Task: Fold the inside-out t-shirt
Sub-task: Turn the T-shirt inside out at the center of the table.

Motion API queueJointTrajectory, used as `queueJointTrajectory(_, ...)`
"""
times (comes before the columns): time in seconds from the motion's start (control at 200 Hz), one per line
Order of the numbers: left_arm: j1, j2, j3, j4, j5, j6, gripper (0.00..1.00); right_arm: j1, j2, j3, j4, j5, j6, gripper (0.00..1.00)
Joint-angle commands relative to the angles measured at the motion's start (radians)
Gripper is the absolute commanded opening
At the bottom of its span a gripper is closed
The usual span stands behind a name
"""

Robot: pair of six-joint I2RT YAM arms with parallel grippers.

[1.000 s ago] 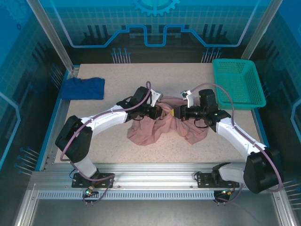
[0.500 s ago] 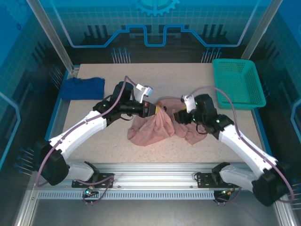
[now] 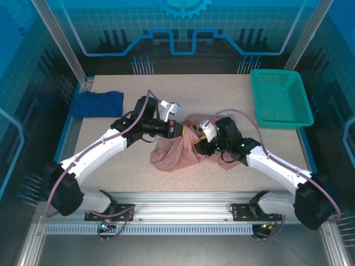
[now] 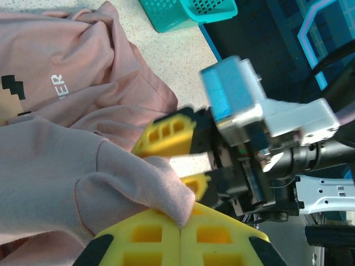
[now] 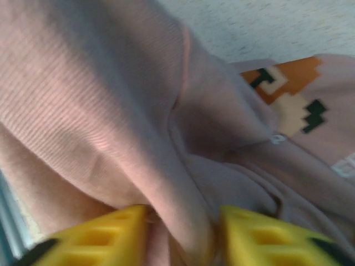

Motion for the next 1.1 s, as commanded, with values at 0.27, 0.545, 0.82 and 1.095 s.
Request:
queueJointTrajectory(0.27,0.052,-0.102,-0.058,-0.058,-0.460,-0.020,0.52,-0.203,-0.058,0.003,0.351,-0.625,0.382,0.00)
queueJointTrajectory(0.545,-0.030,-0.146,-0.226,0.118,-0.177,-0.046,0.62,-0.231,-0.019,0.019,0.348,-0.630,0.384,0.00)
queueJointTrajectory(0.82,-0.039,0.055,-0.161,0.209,-0.111,-0.055,0.52,-0.249,-0.048,-0.004,0.400,-0.643,0.431,0.00)
queueJointTrajectory(1.095,0.018,-0.016,-0.218,0.469,0.126,-0.127,0.00,-0.324,-0.146,-0.003,0.041,-0.258,0.352,0.15)
